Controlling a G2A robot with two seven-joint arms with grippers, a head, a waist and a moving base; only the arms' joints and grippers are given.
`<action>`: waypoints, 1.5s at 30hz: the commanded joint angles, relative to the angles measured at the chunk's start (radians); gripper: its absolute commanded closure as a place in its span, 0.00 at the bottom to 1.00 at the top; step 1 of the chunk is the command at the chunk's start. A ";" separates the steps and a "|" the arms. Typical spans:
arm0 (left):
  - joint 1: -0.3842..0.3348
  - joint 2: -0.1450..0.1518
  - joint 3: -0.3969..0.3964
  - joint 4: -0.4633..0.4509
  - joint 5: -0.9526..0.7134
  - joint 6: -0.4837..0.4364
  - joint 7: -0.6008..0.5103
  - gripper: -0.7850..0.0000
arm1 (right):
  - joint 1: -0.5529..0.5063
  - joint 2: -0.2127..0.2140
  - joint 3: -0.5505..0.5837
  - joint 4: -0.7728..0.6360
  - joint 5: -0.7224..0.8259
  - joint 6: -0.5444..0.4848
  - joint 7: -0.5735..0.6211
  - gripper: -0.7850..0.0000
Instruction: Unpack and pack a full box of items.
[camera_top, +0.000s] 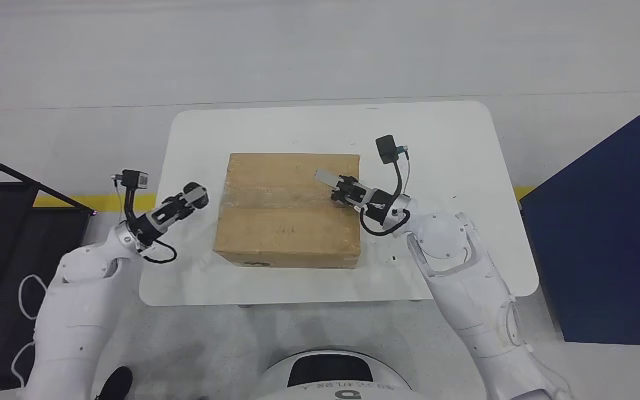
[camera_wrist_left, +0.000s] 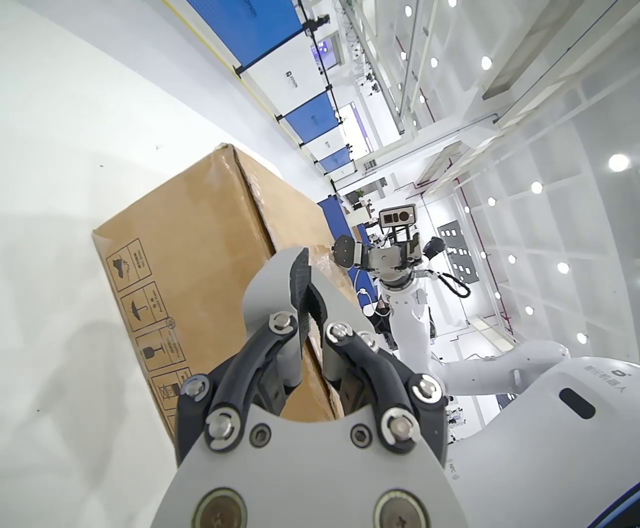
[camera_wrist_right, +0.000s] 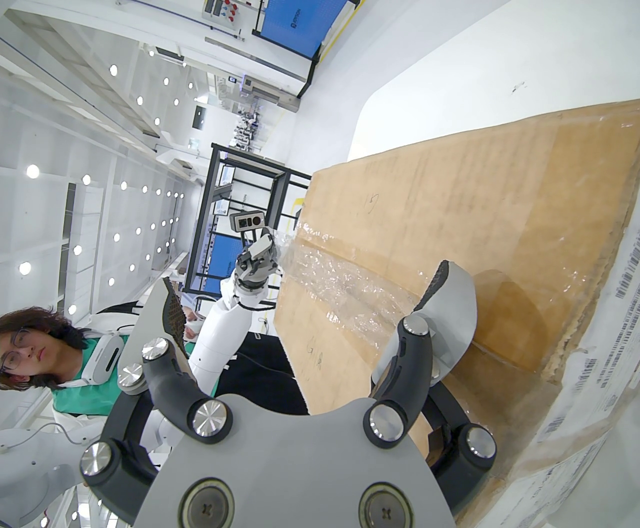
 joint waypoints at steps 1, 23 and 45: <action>-0.003 0.001 0.004 0.005 0.014 0.002 0.005 1.00 | 0.000 0.000 0.000 0.000 0.000 0.000 0.000 0.00; -0.058 -0.001 0.072 0.081 0.082 -0.005 0.056 1.00 | -0.043 0.009 0.048 -0.049 0.150 -0.087 0.034 0.00; -0.054 0.010 0.080 0.071 0.129 -0.032 0.088 1.00 | -0.072 0.029 0.094 -0.059 0.179 0.036 0.057 0.00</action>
